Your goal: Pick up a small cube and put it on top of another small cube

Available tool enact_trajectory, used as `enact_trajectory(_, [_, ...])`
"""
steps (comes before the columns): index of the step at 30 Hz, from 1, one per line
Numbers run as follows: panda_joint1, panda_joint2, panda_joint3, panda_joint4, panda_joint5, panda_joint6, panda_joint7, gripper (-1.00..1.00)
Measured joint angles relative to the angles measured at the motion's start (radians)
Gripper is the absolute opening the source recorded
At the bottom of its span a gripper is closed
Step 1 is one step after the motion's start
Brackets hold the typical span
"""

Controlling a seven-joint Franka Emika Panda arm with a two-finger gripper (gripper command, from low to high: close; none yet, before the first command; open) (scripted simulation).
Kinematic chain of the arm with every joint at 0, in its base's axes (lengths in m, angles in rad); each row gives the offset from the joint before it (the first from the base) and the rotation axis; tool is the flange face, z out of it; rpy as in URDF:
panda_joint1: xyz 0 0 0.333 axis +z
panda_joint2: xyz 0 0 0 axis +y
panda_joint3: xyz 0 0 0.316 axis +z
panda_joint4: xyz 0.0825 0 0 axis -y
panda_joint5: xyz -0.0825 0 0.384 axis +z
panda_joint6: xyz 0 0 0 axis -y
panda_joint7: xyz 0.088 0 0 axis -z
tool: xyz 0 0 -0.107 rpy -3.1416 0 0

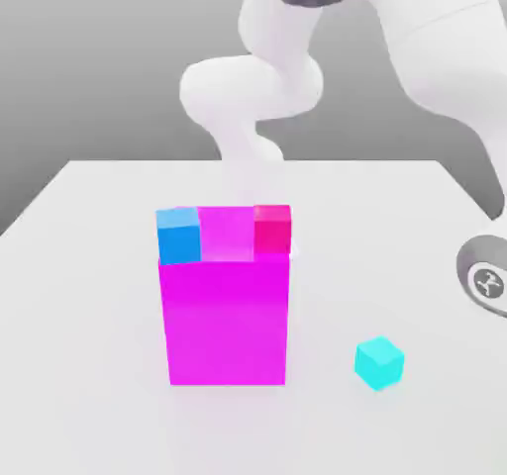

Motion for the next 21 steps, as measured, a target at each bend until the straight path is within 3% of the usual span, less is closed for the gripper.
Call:
enact_trajectory(6, [-0.024,-0.127,0.031,-0.036,0.042,-0.09,-0.024,-1.0])
enact_trajectory(15, [-0.109,-0.434,0.099,-0.348,0.306,-0.055,-0.003,-1.0])
enact_trajectory(21, [-0.132,-0.624,0.103,-0.566,0.365,-0.021,0.102,-1.0])
